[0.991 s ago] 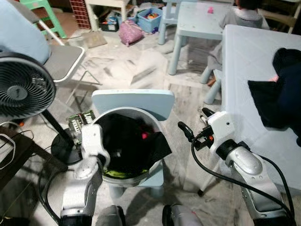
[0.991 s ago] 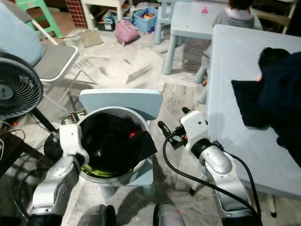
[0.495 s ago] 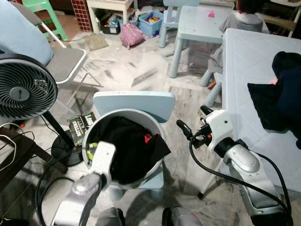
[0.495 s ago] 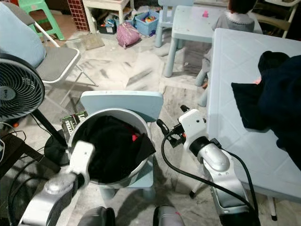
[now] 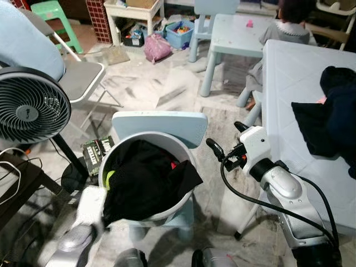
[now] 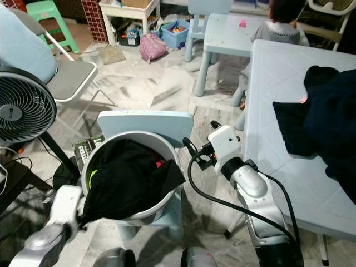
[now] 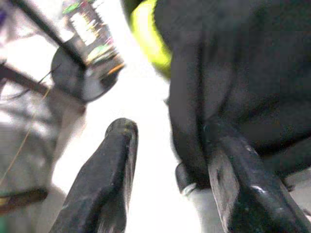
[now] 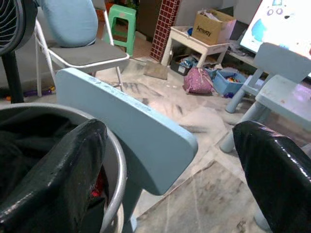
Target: Hang hanger
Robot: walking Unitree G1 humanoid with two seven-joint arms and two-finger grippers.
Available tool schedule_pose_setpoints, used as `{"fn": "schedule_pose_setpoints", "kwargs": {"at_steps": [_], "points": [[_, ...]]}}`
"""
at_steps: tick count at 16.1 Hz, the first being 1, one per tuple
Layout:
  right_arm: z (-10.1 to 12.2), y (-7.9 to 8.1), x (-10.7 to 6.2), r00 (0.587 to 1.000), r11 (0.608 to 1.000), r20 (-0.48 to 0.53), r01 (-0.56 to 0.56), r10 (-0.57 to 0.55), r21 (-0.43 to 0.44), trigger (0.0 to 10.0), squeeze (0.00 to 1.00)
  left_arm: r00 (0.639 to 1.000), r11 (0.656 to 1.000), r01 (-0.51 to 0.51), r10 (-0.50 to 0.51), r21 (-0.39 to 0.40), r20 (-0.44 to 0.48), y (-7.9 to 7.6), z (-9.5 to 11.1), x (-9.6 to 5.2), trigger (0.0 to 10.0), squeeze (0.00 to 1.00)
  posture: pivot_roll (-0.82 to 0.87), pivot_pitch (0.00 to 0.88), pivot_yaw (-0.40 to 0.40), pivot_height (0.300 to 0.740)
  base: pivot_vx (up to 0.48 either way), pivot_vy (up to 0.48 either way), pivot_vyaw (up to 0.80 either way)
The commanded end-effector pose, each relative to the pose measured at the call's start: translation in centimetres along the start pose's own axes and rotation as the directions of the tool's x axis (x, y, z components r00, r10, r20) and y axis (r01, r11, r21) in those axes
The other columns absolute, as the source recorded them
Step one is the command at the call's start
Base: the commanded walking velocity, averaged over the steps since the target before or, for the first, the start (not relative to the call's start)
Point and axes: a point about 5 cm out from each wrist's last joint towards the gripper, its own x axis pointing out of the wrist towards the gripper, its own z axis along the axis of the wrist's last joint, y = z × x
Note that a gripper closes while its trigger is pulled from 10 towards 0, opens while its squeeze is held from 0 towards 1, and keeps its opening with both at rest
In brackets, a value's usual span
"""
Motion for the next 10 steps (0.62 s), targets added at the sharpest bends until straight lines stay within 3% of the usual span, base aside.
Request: {"fn": "schedule_pose_setpoints", "kwargs": {"at_steps": [1,3,6,10], "points": [[-0.1,-0.1,0.1,1.0,1.0,-0.005,-0.001,0.001,-0.007,10.0,0.0,0.999,0.999,-0.038,0.038,0.002,0.005,0.6,-0.2,0.0,10.0,1.0,-0.02,0.055,-0.014,0.74,0.0,0.0,0.0],[-0.2,-0.1,0.1,1.0,1.0,-0.006,-0.003,0.003,-0.011,10.0,0.0,0.989,0.991,-0.134,0.133,0.0,0.061,1.9,0.6,0.3,10.0,1.0,-0.03,0.056,-0.018,0.74,0.0,0.0,0.0],[-0.3,-0.1,0.2,1.0,1.0,-0.005,-0.005,0.005,-0.014,10.0,0.0,0.954,0.975,-0.219,0.223,-0.043,0.198,2.8,3.8,0.4,10.0,1.0,-0.03,0.058,-0.019,0.74,0.0,0.0,0.0],[-0.4,0.2,0.3,1.0,1.0,-0.004,-0.014,0.014,-0.016,10.0,0.0,0.923,0.963,-0.147,0.216,-0.227,0.319,1.6,9.6,0.5,10.0,1.0,-0.03,0.06,-0.023,0.74,0.0,0.0,0.0]]}}
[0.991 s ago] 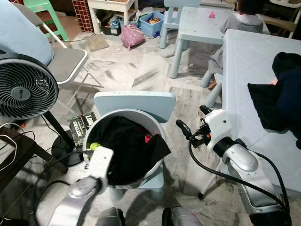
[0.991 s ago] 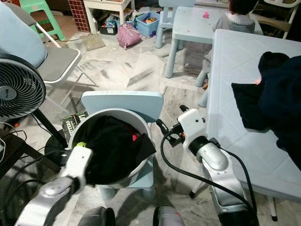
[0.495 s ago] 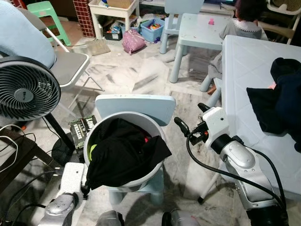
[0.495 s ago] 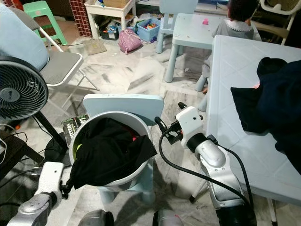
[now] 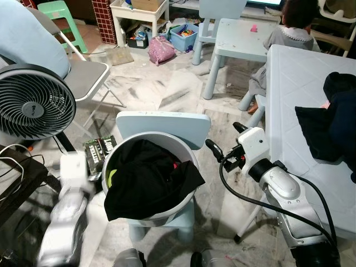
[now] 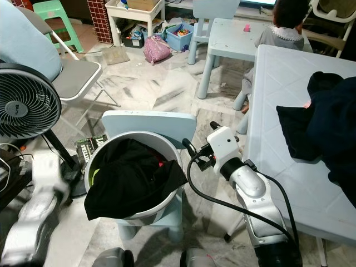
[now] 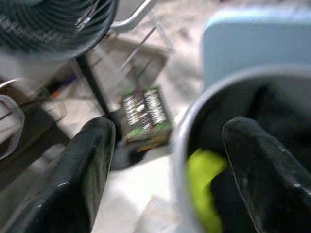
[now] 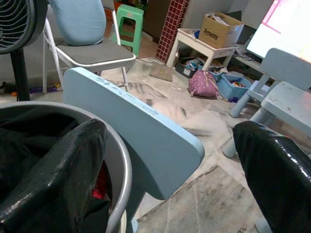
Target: Hang hanger
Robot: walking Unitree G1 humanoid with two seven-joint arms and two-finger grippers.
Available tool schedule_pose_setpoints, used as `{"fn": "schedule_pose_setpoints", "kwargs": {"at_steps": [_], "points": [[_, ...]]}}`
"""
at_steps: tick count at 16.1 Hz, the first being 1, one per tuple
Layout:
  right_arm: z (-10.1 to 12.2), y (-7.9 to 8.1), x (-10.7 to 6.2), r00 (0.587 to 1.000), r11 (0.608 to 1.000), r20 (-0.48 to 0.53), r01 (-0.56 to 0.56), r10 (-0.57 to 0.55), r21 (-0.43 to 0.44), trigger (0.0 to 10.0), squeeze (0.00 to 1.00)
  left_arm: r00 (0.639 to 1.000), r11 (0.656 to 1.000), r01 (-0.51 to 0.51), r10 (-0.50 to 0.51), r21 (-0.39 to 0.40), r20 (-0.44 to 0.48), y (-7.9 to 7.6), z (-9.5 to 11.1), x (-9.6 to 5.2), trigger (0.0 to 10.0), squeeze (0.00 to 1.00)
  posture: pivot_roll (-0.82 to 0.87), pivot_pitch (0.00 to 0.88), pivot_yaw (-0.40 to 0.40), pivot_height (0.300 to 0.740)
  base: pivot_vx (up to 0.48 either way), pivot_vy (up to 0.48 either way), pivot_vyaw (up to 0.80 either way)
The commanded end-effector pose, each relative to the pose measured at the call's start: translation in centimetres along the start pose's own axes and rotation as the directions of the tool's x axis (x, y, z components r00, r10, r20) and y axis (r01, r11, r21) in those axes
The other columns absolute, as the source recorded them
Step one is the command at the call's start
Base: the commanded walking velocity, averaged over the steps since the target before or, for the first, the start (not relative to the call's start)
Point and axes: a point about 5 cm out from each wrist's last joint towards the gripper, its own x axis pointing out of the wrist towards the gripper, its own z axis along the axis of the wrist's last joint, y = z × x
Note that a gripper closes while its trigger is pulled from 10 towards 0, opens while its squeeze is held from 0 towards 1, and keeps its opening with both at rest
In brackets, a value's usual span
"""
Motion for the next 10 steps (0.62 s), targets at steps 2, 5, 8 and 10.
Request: {"fn": "schedule_pose_setpoints", "kwargs": {"at_steps": [2,5,8,10], "points": [[0.0,0.0,0.2,1.0,1.0,0.002,-0.007,0.007,-0.006,10.0,0.0,1.0,0.995,0.02,-0.022,-0.095,-0.013,-1.2,1.3,1.4,10.0,1.0,-0.03,0.064,-0.026,0.74,0.0,0.0,0.0],[0.2,0.2,0.2,1.0,1.0,0.005,-0.015,0.015,-0.016,10.0,0.0,0.992,0.936,0.045,-0.083,-0.348,-0.095,-4.4,2.3,3.8,10.0,1.0,-0.06,0.065,-0.025,0.74,0.0,0.0,0.0],[0.2,0.2,0.1,1.0,1.0,0.001,-0.019,0.019,-0.021,10.0,0.0,0.979,0.889,0.064,-0.145,-0.453,-0.146,-7.2,2.5,4.0,10.0,0.0,-0.06,0.068,-0.023,0.74,0.0,0.0,0.0],[0.2,0.3,0.2,1.0,1.0,0.0,-0.02,0.02,-0.021,10.0,0.0,0.963,0.87,0.044,-0.168,-0.492,-0.211,-8.5,1.4,3.7,10.0,0.0,-0.06,0.074,-0.02,0.74,0.0,0.0,0.0]]}}
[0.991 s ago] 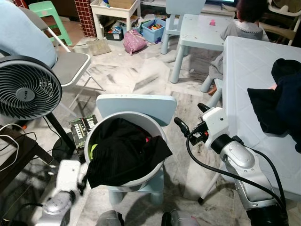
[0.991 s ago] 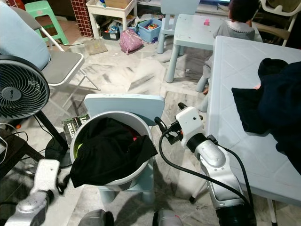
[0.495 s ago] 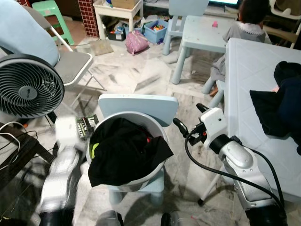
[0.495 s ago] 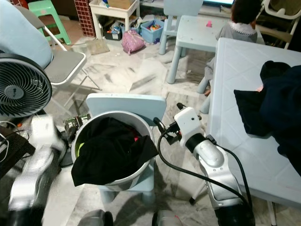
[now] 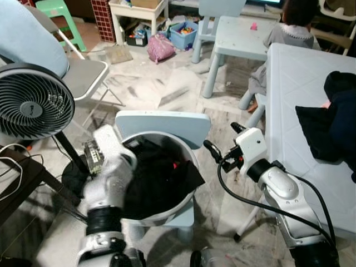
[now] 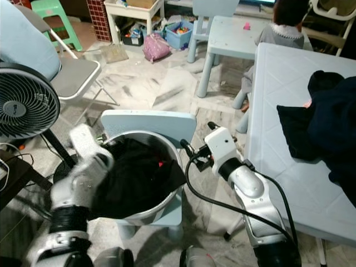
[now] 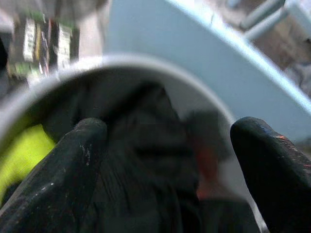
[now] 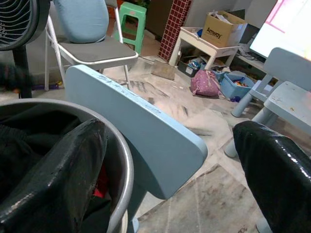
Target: Hang hanger
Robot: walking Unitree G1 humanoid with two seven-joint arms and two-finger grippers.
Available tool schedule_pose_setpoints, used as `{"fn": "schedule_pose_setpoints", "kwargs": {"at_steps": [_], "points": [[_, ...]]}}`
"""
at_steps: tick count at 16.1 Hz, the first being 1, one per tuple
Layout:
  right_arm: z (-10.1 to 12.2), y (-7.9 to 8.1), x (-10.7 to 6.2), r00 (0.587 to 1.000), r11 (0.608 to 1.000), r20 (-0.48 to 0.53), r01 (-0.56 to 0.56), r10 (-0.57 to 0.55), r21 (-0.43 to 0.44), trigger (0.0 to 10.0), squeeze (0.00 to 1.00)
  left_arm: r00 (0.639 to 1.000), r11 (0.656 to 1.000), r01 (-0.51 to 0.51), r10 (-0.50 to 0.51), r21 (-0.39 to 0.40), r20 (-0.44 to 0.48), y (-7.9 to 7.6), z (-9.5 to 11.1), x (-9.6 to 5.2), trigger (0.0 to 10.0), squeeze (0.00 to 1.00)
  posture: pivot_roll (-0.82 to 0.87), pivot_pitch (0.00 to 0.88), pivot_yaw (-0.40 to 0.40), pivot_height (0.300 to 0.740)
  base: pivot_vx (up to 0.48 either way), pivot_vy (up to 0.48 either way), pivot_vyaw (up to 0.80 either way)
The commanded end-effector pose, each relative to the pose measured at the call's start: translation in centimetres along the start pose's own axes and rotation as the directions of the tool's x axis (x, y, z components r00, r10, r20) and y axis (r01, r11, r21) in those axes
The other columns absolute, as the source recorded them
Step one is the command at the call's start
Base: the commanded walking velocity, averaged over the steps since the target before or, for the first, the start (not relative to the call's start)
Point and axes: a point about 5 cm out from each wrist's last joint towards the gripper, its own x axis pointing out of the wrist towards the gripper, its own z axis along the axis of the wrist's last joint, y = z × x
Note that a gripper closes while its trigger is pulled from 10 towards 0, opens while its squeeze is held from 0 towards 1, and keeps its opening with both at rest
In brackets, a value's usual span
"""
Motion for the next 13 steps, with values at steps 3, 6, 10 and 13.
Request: {"fn": "schedule_pose_setpoints", "kwargs": {"at_steps": [3,6,10,13], "points": [[0.2,0.5,0.3,1.0,1.0,-0.001,-0.019,0.019,-0.009,10.0,0.0,0.993,0.997,-0.074,0.072,-0.012,-0.094,1.0,-1.8,0.0,10.0,0.0,-0.05,0.079,-0.015,0.74,0.0,0.0,0.0],[0.2,0.6,0.3,1.0,1.0,-0.001,-0.023,0.023,-0.008,10.0,0.0,0.986,0.994,-0.107,0.101,-0.038,-0.135,2.0,-2.5,0.3,10.0,0.0,-0.05,0.082,-0.011,0.74,0.0,0.0,0.0],[0.2,0.7,0.2,1.0,1.0,-0.004,-0.024,0.024,-0.008,10.0,0.0,0.971,0.984,-0.145,0.121,-0.103,-0.206,3.7,-3.3,0.8,9.4,0.0,-0.06,0.085,-0.008,0.74,0.0,0.0,0.0],[0.2,0.8,0.3,1.0,1.0,-0.004,-0.029,0.029,-0.012,10.0,0.0,0.962,0.977,-0.17,0.136,-0.129,-0.238,5.1,-3.9,1.3,0.0,0.0,-0.07,0.079,-0.004,0.74,0.0,0.0,0.0]]}}
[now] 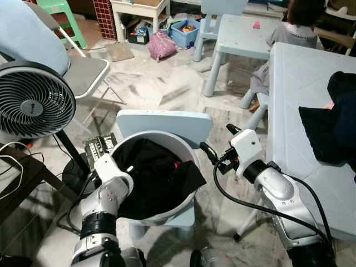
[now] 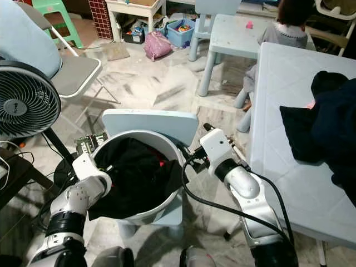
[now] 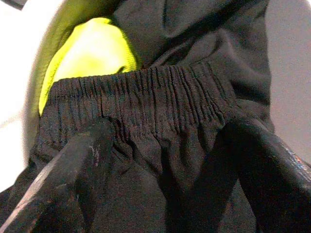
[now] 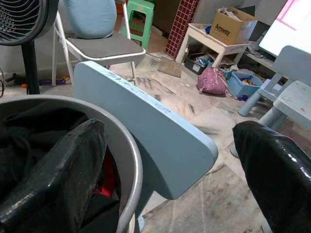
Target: Hang hanger
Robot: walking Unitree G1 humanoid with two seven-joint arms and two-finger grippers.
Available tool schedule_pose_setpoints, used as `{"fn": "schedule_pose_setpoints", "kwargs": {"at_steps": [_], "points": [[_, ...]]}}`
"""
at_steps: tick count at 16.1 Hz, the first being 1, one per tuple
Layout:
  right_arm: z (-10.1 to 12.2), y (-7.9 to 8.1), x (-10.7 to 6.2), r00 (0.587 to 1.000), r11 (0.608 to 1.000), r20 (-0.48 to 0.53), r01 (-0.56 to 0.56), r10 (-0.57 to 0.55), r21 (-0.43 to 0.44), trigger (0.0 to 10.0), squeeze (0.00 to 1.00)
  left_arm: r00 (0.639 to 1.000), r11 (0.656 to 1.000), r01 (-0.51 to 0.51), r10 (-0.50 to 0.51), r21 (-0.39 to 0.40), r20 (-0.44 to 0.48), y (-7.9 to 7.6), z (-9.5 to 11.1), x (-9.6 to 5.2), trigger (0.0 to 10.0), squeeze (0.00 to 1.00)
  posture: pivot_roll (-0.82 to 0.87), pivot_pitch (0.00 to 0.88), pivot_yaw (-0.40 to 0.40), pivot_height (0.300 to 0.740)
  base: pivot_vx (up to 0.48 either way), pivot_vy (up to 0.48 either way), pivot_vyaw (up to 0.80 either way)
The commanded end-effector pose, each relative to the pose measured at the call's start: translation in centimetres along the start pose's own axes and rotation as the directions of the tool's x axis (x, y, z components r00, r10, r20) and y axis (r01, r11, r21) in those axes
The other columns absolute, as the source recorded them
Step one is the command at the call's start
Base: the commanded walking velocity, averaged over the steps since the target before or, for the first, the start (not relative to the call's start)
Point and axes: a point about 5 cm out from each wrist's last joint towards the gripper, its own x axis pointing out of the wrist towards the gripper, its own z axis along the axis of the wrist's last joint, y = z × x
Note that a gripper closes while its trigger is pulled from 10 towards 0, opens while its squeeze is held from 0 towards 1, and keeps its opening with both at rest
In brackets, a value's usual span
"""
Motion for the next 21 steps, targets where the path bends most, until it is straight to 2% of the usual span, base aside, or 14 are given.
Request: {"fn": "schedule_pose_setpoints", "kwargs": {"at_steps": [1,7,10,12,13,14,18,19,21], "points": [[0.3,0.1,0.1,1.0,1.0,0.006,-0.006,0.006,-0.007,10.0,0.0,1.0,1.0,-0.006,0.006,-0.005,-0.008,0.1,-0.1,0.2,0.0,0.0,-0.07,0.079,-0.004,0.74,0.0,0.0,0.0],[0.3,0.2,0.1,1.0,1.0,0.007,-0.006,0.006,-0.013,10.0,0.0,1.0,1.0,-0.008,0.008,0.01,0.0,0.5,0.1,0.7,0.0,0.0,-0.07,0.066,-0.002,0.74,0.0,0.0,0.0],[0.2,0.1,0.2,1.0,1.0,0.008,-0.004,0.004,-0.015,10.0,0.0,1.0,0.995,0.005,-0.007,0.095,0.027,0.4,0.4,0.8,0.0,0.0,-0.07,0.06,0.0,0.74,0.0,0.0,0.0],[0.2,0.2,0.2,1.0,1.0,0.007,-0.003,0.003,-0.015,10.0,0.0,0.999,0.981,0.008,-0.016,0.196,0.04,0.5,0.5,0.8,0.0,0.0,-0.07,0.058,0.003,0.74,0.0,0.0,0.0],[0.1,0.2,0.2,1.0,1.0,0.006,-0.002,0.003,-0.015,10.0,0.0,0.999,0.978,0.009,-0.018,0.211,0.038,0.5,0.4,0.8,0.0,0.0,-0.07,0.058,0.003,0.74,0.0,0.0,0.0],[0.1,0.2,0.2,1.0,1.0,0.006,0.0,0.001,-0.015,10.0,0.0,0.998,0.959,0.012,-0.027,0.282,0.049,0.6,0.5,0.9,0.0,0.0,-0.07,0.057,0.005,0.74,0.0,0.0,0.0],[0.3,0.2,0.3,1.0,1.0,0.015,-0.004,0.005,-0.031,10.0,0.0,0.996,0.94,0.016,-0.045,0.342,0.077,0.6,0.8,1.0,0.0,0.0,-0.07,0.054,0.007,0.74,0.0,0.0,0.0],[0.3,0.1,0.4,1.0,0.999,0.016,-0.003,0.003,-0.034,10.0,0.0,0.993,0.92,0.017,-0.063,0.391,0.105,0.4,1.0,0.9,0.0,0.0,-0.07,0.053,0.008,0.74,0.0,0.0,0.0],[0.3,0.0,0.5,1.0,0.999,0.017,0.001,0.0,-0.035,10.0,0.0,0.992,0.918,0.02,-0.067,0.397,0.105,0.3,1.0,1.0,0.0,0.0,-0.06,0.051,0.009,0.74,0.0,0.0,0.0]]}}
